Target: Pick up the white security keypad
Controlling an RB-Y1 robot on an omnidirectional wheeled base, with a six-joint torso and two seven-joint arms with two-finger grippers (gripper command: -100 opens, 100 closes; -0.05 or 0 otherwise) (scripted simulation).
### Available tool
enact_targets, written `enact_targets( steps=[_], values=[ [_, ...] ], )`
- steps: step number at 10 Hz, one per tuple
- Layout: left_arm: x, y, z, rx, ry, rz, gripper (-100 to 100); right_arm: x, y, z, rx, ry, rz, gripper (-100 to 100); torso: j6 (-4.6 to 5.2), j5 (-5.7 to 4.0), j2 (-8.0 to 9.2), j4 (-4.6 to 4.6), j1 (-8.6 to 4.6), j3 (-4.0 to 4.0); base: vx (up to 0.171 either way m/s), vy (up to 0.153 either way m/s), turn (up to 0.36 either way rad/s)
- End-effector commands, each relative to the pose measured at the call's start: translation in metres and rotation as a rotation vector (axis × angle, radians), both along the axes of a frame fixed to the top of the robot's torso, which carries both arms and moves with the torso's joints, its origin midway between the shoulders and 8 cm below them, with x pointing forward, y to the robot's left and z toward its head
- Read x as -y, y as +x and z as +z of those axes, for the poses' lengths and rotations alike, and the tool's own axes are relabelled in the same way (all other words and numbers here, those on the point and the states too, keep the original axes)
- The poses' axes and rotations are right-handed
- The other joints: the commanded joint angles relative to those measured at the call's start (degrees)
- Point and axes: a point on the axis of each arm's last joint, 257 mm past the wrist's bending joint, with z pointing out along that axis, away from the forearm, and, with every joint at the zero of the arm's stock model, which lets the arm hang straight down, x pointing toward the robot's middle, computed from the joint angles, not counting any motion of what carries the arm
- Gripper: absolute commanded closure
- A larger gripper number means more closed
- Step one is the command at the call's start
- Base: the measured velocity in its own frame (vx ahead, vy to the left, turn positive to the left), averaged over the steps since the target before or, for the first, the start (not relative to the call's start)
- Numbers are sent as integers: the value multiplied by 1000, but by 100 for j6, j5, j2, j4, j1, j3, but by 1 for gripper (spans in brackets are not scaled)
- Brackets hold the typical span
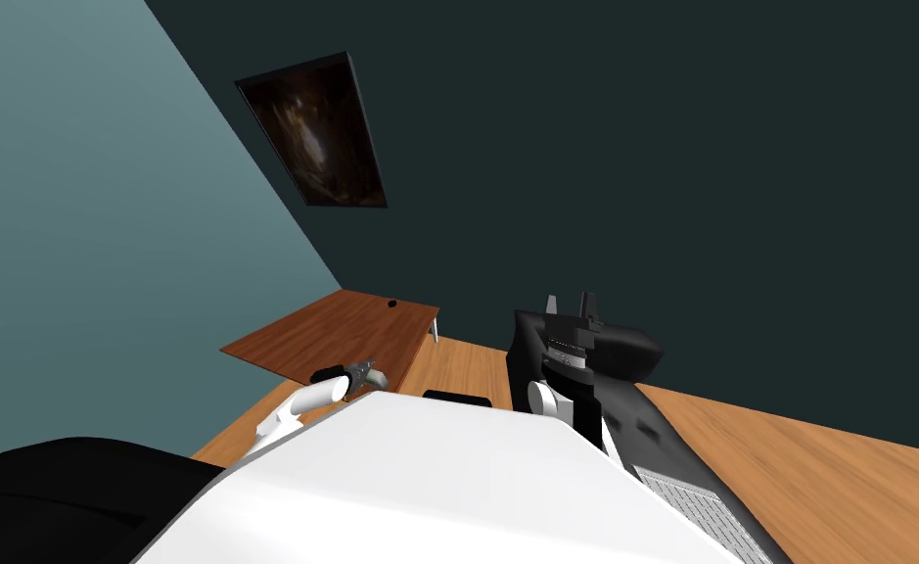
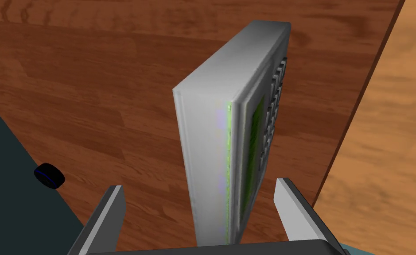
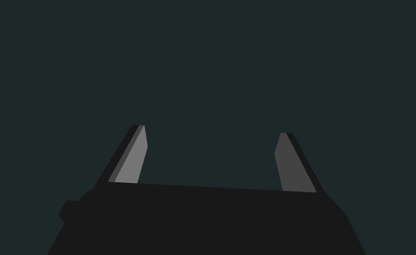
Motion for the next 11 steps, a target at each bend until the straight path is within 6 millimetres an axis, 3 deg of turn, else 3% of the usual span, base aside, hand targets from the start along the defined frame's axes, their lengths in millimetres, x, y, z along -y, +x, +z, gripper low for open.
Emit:
enact_targets(
  steps=[1, 5, 11],
  values=[
    [-9, -17, -9, -70, -15, 0, -100, 0, 0, 0, 0, 0, 0, 0, 0, 0, 0, 0, 0, 0, 80, 21, -33],
    [-23, -57, -26, -212, -52, 16, -100, 0, 0, 0, 0, 0, 0, 0, -1, 0, -3, -1, -1, -2, 92, 17, -24],
    [-38, -106, -34, -381, -108, 35, -100, 0, 0, 0, 0, 0, 0, 0, -1, 0, 5, 1, -2, 3, 76, 14, -20]
  ],
)
